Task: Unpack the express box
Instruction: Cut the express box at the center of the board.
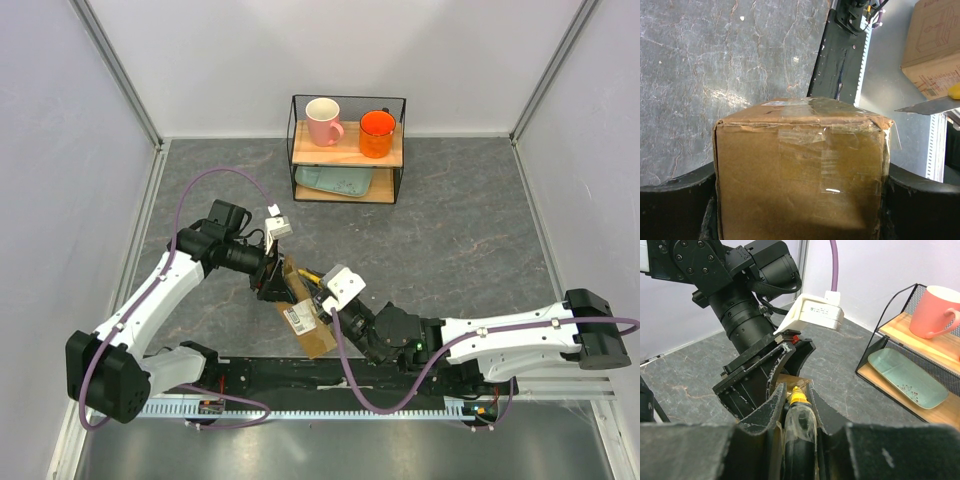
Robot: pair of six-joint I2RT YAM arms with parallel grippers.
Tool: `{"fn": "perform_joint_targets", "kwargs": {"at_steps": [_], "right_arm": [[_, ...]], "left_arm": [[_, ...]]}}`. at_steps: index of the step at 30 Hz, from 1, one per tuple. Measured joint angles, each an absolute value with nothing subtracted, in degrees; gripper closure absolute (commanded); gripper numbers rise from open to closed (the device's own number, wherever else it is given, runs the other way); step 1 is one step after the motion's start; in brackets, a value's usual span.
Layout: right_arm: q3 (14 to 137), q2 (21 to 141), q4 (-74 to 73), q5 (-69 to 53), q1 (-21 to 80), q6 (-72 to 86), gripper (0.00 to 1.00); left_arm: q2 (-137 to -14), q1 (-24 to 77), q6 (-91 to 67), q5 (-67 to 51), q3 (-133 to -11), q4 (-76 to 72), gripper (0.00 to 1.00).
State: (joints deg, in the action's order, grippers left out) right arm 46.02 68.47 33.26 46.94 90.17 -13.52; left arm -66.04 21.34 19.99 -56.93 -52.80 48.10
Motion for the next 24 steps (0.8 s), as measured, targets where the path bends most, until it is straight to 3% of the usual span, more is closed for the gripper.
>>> {"fn": "perform_joint_targets", "kwargs": {"at_steps": [24], "right_arm": [[46.0, 70.9, 34.7, 48.2, 90.3, -13.8, 1.00]], "left_arm": [[-65.6, 21.4, 20.0, -56.9, -52.6, 48.1, 0.47]]}}
